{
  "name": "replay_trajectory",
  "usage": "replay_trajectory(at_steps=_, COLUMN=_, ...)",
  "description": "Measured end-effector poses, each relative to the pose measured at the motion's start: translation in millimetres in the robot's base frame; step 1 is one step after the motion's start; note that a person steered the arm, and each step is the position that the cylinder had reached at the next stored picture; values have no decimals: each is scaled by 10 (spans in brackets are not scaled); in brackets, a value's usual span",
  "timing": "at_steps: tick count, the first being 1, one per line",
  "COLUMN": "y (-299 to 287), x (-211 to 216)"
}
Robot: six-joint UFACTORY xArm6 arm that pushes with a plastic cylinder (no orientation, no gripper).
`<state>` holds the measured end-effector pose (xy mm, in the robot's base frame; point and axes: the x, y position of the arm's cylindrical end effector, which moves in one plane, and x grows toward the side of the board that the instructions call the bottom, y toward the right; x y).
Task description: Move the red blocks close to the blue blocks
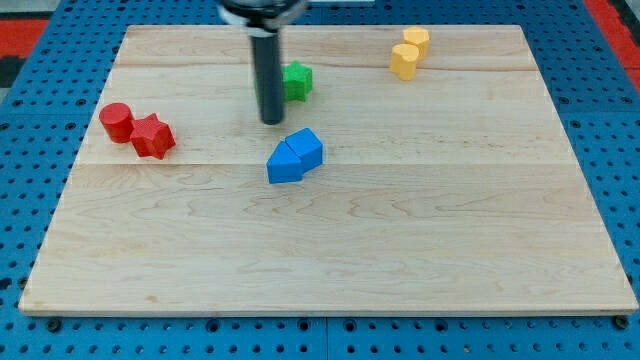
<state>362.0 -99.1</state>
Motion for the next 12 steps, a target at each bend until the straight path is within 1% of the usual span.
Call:
replay_trajectory(at_steps=1, y=-598, x=-16)
replay_trajectory(at_steps=2, y=-1192, x=-353)
replay_trajectory(at_steps=3, y=-2007, x=-720)
replay_trajectory(at_steps=5, y=-1885, x=-131)
replay_trajectory(at_steps=6, y=-1669, x=117)
replay_trajectory(at_steps=7, y=-1149, x=280)
replay_trajectory(at_steps=8, y=-1186, x=462)
replay_trajectory(at_steps=9, y=-771, x=716)
replay_trajectory(at_steps=10, y=-67, x=803)
replay_trajectory(at_steps=11, y=-409, x=797)
replay_trajectory(at_steps=12, y=-1000, x=594)
